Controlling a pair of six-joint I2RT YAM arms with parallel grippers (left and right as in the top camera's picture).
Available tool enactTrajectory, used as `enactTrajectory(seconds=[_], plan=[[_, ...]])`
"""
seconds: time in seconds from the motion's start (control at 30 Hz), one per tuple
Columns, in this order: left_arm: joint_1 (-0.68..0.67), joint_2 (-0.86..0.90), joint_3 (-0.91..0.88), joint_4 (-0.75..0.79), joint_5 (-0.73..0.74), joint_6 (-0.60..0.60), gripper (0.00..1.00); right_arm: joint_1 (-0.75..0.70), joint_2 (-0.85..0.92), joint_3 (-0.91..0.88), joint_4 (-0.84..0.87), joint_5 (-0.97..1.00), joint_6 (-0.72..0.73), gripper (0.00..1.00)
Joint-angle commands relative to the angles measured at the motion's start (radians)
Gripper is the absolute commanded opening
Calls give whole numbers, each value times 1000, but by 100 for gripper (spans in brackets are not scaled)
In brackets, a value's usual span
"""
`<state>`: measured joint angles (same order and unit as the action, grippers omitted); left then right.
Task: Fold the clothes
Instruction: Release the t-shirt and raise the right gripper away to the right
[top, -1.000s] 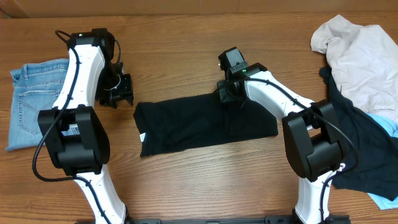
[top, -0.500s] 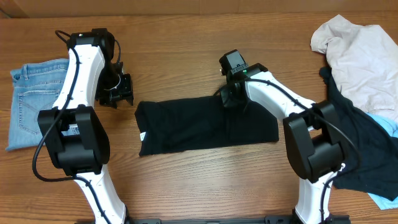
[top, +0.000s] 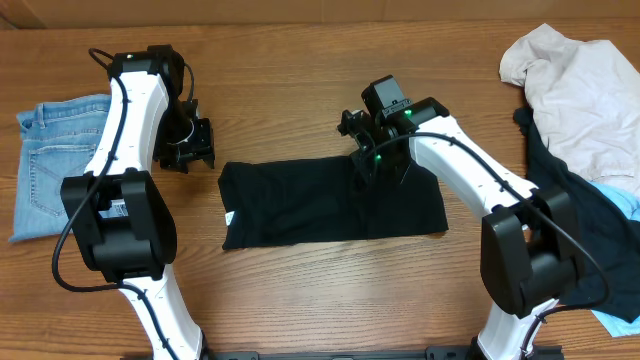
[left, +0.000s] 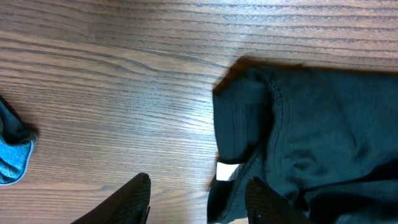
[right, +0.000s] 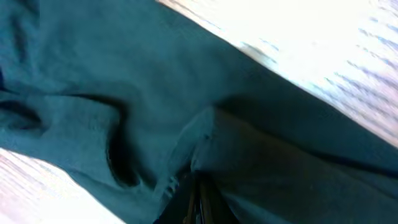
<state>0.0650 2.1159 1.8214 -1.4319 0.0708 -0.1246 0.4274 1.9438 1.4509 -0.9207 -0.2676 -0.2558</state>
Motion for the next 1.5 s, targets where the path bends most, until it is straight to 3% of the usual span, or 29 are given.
enactTrajectory(seconds=[0.0, 0.13, 0.23, 0.4, 0.67, 0.87, 1.23, 1.47], plan=[[0, -24, -5, 0, 8, -10, 52, 21, -16, -52, 58, -56, -47, 15], [0, -24, -5, 0, 8, -10, 53, 22, -16, -64, 98, -56, -24, 36], [0, -24, -5, -4, 8, -10, 55, 22, -16, -60, 119, -16, 23, 39], [0, -24, -5, -24, 7, -10, 56, 3, -55, -10, 74, 119, 126, 41], [0, -24, -5, -34, 8, -10, 58, -11, -139, 10, 46, 102, 129, 42], [0, -24, -5, -42, 8, -11, 58, -11, -86, -41, 151, 110, 130, 42], [0, -24, -5, -49, 8, -11, 58, -25, 178, -57, 195, 136, 126, 42], [0, -24, -5, -49, 7, -10, 58, -25, 163, -21, 176, 144, 129, 44]])
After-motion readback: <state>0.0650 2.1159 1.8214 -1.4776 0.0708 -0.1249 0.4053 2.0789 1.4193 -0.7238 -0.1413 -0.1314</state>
